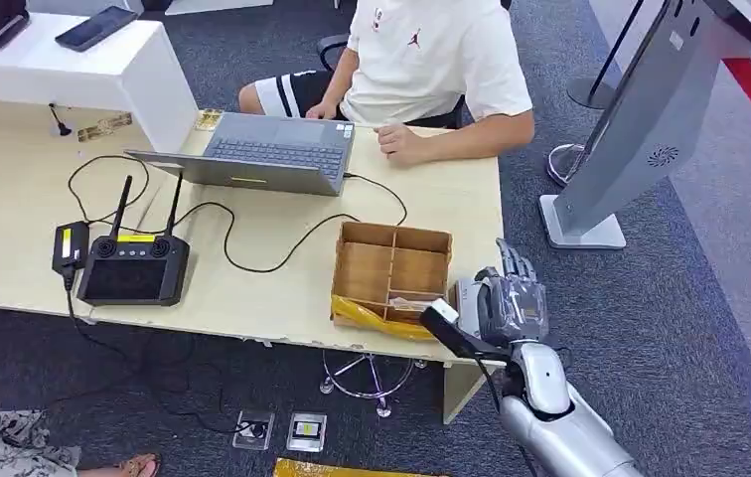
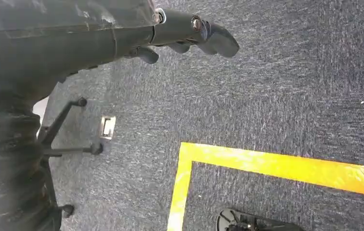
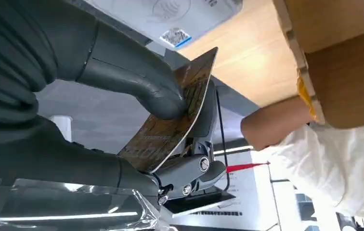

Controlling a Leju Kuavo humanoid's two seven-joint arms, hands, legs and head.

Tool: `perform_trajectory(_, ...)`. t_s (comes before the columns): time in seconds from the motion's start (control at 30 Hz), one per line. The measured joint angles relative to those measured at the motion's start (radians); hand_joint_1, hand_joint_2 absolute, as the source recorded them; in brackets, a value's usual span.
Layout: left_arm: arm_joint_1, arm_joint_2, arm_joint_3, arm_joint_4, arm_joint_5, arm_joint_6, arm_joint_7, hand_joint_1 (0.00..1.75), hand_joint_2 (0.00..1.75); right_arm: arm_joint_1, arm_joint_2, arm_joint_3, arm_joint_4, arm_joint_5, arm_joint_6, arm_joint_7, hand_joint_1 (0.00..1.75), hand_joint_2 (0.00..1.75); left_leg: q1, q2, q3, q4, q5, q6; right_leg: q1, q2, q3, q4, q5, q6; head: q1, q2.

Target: Pass the card to the sensor for recognition and then transmit it.

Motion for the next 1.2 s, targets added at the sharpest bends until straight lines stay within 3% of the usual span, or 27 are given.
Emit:
perform_trajectory(0.43, 0.003, 0.002, 0.007, 0.0, -0.008, 0.0, 0.008, 0.0, 1.75, 0.008, 0.04, 0.0, 0.11, -0.031, 0.006, -0.005, 1.75, 1.75, 0.0, 0.0, 0.0, 0.0, 0.0, 0.0, 0.0, 0.0, 0.0, 0.0, 0.0, 0.0, 0.0, 0.0)
perform_trajectory(1.03, 0.007, 0.005, 0.006, 0.0, -0.011, 0.0, 0.008, 0.0, 1.75, 0.008, 0.043, -0.003, 0.161, -0.053, -0.029, -0.011, 1.75, 1.75, 0.0, 0.0, 0.002, 0.001, 0.0, 0.0, 0.0, 0.001, 0.002, 0.0, 0.001, 0.001, 0.0, 0.0)
perform_trajectory(1.2, 0.008, 0.006, 0.006, 0.0, 0.001, 0.0, 0.008, 0.0, 1.75, 0.014, 0.043, -0.019, 0.143, -0.098, -0.088, -0.04, 1.75, 1.75, 0.0, 0.0, 0.002, 0.001, 0.0, 0.0, 0.0, 0.0, 0.002, 0.0, 0.001, 0.001, 0.0, 0.0)
